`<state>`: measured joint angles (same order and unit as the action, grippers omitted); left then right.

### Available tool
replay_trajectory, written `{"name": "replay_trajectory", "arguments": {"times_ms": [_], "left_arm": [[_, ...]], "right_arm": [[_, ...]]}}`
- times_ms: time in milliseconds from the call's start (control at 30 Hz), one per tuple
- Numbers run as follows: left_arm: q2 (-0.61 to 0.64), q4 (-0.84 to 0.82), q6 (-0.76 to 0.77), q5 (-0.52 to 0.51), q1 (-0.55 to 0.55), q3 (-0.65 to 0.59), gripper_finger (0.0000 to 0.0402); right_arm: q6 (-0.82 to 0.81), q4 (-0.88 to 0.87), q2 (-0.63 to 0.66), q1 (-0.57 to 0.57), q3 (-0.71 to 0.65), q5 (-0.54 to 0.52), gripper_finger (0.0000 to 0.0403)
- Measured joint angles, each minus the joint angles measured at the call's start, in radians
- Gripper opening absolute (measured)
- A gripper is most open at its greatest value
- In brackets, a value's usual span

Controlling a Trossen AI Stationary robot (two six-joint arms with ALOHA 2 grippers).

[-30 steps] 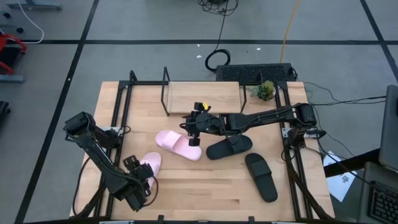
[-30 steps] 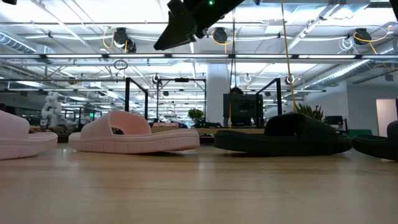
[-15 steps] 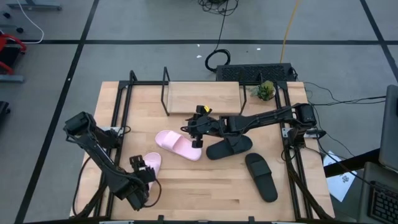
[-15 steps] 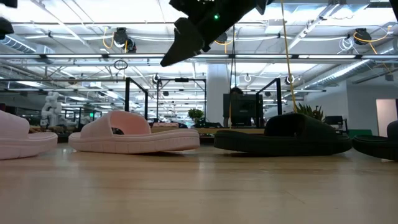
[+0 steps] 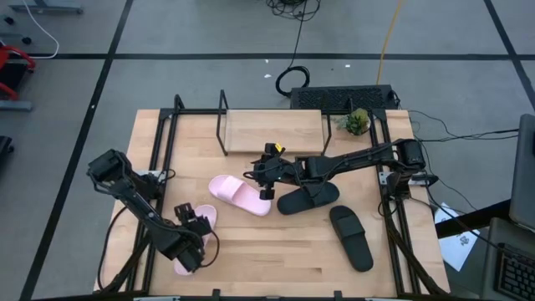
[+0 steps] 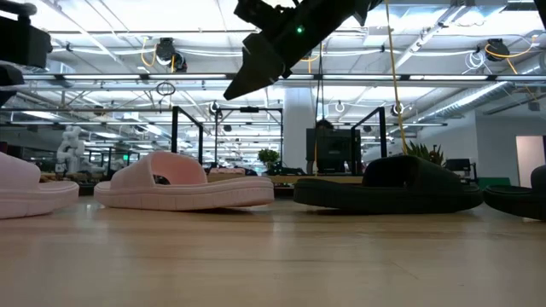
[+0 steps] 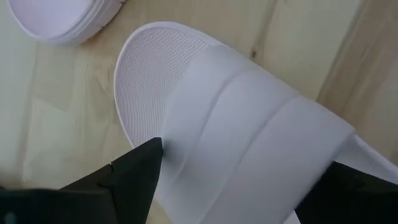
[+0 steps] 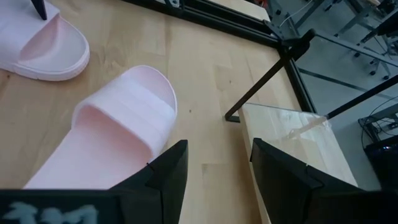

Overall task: Pick and place slides into the shelf
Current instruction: Put the left pink slipper on the shelf

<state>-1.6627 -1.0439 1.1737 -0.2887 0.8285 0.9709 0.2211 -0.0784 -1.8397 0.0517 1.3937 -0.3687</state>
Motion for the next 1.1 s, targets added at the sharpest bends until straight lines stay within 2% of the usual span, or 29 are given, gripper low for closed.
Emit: {"name": "replay_trajectory", "arguments": {"times_ms": [133,433,467,633,800,867,933,1033,1100], "left_arm": [[0.000,0.000,0.026,0.024,-0.005,0.000,0.0249],[0.000,-0.005,0.033,0.089,-0.004,-0.001,0.0032],[0.003,-0.005,0.035,0.095,-0.004,-0.001,0.0017],[0.022,-0.080,0.071,0.149,-0.003,0.037,0.0006],[0.041,-0.378,0.131,0.149,-0.003,0.187,0.0003],[0.044,-0.526,0.161,0.093,-0.004,0.273,0.0002],[0.071,-0.528,0.150,0.014,-0.015,0.333,0.0002],[0.104,-0.512,0.171,-0.106,-0.062,0.407,0.0001],[0.110,-0.537,0.110,-0.159,-0.124,0.445,0.0001]], "right_arm": [[0.000,0.000,0.000,0.000,0.000,0.000,0.0169],[0.000,0.002,0.000,-0.012,0.000,0.003,0.0169],[-0.003,0.004,0.000,-0.015,0.000,0.003,0.0169],[-0.041,0.026,0.000,-0.033,0.000,0.005,0.0169],[-0.035,0.072,0.000,-0.040,0.000,0.003,0.0169],[-0.016,0.109,0.000,-0.040,0.000,-0.008,0.0169],[0.011,0.163,0.000,-0.039,0.000,-0.053,0.0169],[0.129,0.267,0.003,-0.039,0.000,-0.186,0.0169],[0.236,0.334,0.014,-0.039,0.000,-0.303,0.0169]]}}
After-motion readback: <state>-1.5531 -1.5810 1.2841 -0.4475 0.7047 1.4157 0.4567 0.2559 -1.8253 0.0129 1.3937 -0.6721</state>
